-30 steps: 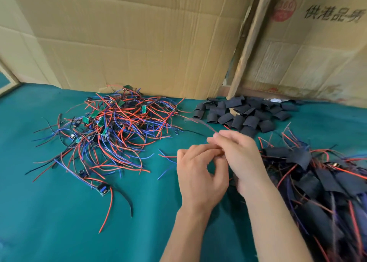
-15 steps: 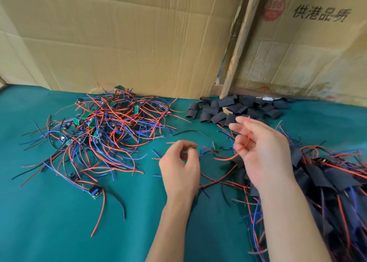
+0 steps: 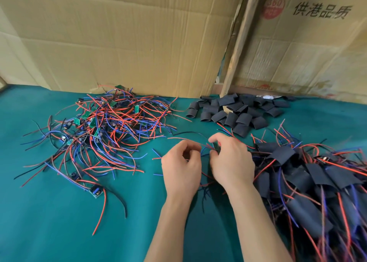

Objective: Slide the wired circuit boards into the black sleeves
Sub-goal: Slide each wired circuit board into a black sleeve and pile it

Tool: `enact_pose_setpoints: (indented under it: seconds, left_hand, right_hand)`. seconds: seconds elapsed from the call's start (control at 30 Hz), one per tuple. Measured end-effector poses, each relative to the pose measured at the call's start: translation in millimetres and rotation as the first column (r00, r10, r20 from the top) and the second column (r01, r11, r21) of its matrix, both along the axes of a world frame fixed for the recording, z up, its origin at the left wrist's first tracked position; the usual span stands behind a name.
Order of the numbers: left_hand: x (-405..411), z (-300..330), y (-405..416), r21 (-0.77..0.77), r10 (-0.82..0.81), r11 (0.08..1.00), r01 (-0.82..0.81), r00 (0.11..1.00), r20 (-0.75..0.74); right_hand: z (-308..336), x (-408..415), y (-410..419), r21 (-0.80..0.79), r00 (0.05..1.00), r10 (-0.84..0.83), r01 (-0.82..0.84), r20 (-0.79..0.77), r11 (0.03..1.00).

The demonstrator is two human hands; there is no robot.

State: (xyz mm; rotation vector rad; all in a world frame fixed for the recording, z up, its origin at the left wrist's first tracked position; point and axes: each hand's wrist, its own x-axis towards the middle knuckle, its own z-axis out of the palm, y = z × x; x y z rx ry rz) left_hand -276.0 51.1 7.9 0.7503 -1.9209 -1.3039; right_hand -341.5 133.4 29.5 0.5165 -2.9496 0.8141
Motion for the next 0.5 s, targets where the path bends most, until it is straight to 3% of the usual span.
enact_pose_setpoints:
  seconds: [0.1, 0.17, 0.3, 0.43, 0.5]
  left_hand:
    - [2, 0, 0, 0.012, -0.052, 0.999, 0.052, 0.999, -0.017]
    - [2, 0, 2, -0.060, -0.091, 0.994, 0.089, 0.996, -0.022]
    - [0, -1, 5, -0.125, -0.129, 0.985, 0.122, 0.991, -0.044]
    - [2, 0, 1, 0.025, -0.163, 0.986, 0.166, 0.981, -0.102]
    - [5, 3, 0, 0.042, -0.249, 0.967, 0.253, 0.965, -0.076]
  right_hand:
    - [1, -7, 6, -0.244, 1.000, -0.021, 0.018, -0.011, 0.970]
    - [6, -16, 12, -0.468, 0.998, -0.036, 0.058, 0.057, 0.882]
    - [20, -26, 24, -0.813, 0.977, -0.023, 0.191, 0.214, 0.551]
    - [40, -22, 32, -0.929, 0.934, 0.126, 0.305, 0.335, 0.209]
    - [49, -22, 36, -0.950, 0.935, 0.174, 0.291, 0.308, 0.115]
